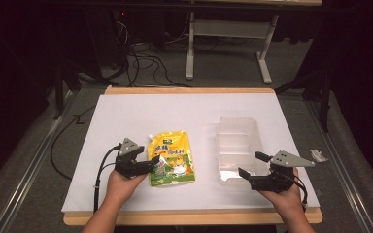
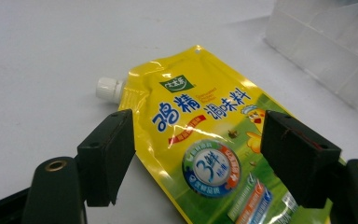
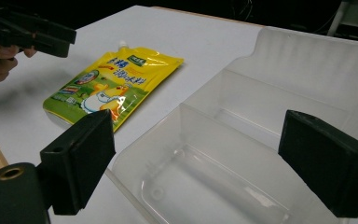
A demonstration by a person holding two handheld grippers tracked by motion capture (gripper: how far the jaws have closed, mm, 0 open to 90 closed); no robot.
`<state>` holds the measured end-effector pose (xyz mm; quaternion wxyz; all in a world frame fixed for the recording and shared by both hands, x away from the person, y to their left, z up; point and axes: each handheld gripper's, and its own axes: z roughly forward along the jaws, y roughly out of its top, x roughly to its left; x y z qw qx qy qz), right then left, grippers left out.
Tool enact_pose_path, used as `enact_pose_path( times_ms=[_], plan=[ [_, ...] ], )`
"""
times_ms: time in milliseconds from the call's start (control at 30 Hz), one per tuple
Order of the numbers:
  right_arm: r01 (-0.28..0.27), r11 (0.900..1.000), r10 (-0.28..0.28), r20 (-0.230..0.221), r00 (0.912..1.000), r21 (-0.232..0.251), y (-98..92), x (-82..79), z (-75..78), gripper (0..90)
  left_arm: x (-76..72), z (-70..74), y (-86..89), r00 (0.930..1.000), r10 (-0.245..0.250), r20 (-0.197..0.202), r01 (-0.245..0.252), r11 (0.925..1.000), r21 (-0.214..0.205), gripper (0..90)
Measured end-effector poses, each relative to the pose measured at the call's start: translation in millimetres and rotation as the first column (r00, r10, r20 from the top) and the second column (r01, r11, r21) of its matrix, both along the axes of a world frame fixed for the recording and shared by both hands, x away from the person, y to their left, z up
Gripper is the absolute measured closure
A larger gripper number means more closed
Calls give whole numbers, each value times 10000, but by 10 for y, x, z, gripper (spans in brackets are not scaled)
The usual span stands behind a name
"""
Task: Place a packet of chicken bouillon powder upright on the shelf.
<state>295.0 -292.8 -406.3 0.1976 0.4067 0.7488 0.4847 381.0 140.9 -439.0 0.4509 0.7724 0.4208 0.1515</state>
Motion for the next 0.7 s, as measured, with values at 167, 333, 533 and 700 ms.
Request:
enact_pose_path(
  times_ms=[167, 333, 533, 700],
  plan=[
    [12, 10000, -12, 11, 10000, 59, -25, 9, -3, 109, 176, -4, -24, 9991, 214, -370, -218, 9997, -106, 264],
    [54, 9998, -53, -39, 10000, 216, -53, 19, -4, 110, 297, 63, -81, 9985, 312, -459, -309, 9995, 63, 262],
    [-12, 9998, 12, -30, 10000, 221, -43, 19, -2, 111, 463, 121, -92, 9963, 465, -721, -465, 9989, 10, 266],
    [-103, 9998, 104, -40, 9999, 155, -27, 21, -11, 112, 586, 55, -37, 9912, 731, -1103, -719, 9973, 149, 276]
  ],
)
